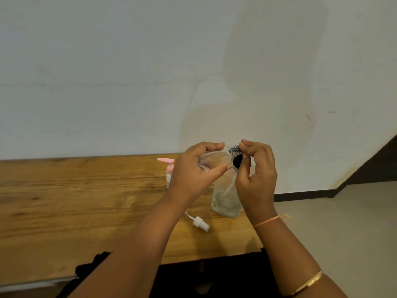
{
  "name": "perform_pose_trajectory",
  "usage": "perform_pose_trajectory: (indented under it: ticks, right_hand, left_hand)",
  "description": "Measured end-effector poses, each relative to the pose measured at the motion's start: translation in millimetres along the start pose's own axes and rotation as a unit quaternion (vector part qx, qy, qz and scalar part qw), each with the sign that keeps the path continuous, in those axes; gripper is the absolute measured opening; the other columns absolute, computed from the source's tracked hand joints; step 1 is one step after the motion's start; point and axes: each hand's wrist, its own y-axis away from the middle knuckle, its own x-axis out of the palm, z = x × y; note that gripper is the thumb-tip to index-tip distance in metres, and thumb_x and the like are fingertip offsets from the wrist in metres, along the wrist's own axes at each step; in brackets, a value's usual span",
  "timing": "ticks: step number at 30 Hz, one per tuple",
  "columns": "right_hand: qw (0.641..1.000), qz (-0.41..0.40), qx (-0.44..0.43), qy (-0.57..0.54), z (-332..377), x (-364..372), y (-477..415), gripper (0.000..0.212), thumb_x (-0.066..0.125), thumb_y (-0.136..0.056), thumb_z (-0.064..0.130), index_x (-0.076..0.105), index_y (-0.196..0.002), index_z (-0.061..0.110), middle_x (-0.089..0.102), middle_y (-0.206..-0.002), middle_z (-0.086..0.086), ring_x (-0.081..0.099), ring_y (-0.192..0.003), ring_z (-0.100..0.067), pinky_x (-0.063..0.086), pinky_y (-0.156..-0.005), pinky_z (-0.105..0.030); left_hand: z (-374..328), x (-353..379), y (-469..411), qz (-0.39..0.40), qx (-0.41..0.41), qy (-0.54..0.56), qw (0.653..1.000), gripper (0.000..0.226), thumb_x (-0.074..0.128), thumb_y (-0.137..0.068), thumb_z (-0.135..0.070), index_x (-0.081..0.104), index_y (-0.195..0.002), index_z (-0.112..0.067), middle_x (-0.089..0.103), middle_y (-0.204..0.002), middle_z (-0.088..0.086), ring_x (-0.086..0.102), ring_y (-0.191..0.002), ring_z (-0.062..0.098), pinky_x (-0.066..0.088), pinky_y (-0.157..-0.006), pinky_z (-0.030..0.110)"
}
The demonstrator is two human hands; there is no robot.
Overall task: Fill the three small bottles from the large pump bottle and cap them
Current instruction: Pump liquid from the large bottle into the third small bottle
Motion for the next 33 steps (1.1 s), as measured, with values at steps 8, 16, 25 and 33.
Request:
perform_pose_trajectory:
  ticks: [8, 16, 25, 33]
  right_hand:
    - [1.000, -0.010, -0.008, 0.011, 4, -3, -2, 0.023, 0.050, -0.083, -0.011, 0.064, -0.098, 0.000, 0.054, -0.104, -0.001, 0.056, -0.100, -0.018, 0.044, -0.089, -0.015]
    - [0.999, 0.013, -0.020, 0.038, -8, 0, 3, 0.023, 0.050, -0.083, -0.010, 0.062, -0.101, -0.002, 0.057, -0.104, -0.013, 0.053, -0.103, -0.012, 0.044, -0.091, -0.014]
    - [0.999, -0.008, -0.022, 0.028, 1, -3, -3, 0.023, 0.050, -0.082, -0.011, 0.064, -0.098, -0.001, 0.052, -0.104, 0.000, 0.054, -0.100, -0.011, 0.043, -0.089, -0.013]
    - [0.998, 0.012, -0.042, 0.055, -12, -1, 1, 0.021, 0.053, -0.082, -0.007, 0.064, -0.100, -0.003, 0.059, -0.102, -0.014, 0.056, -0.100, -0.018, 0.050, -0.086, -0.033]
  left_hand:
    - [-2, -2, -1, -0.006, 0.029, -0.009, 1.000, 0.041, 0.083, -0.069, -0.018, 0.063, -0.100, -0.037, 0.065, -0.108, -0.017, 0.065, -0.066, 0.001, 0.056, -0.071, 0.024]
    - [7, 0, 0, 0.001, 0.014, -0.017, 1.000, 0.039, 0.083, -0.069, -0.019, 0.064, -0.099, -0.034, 0.066, -0.106, -0.018, 0.062, -0.099, -0.003, 0.053, -0.088, 0.026]
    - [-2, -1, 0, -0.009, 0.046, -0.043, 0.998, 0.042, 0.083, -0.070, -0.020, 0.061, -0.101, -0.038, 0.065, -0.108, -0.016, 0.065, -0.067, 0.001, 0.055, -0.072, 0.021]
    - [3, 1, 0, -0.001, 0.017, -0.035, 0.999, 0.038, 0.082, -0.070, -0.020, 0.063, -0.099, -0.035, 0.065, -0.110, -0.018, 0.065, -0.069, 0.000, 0.057, -0.073, 0.025]
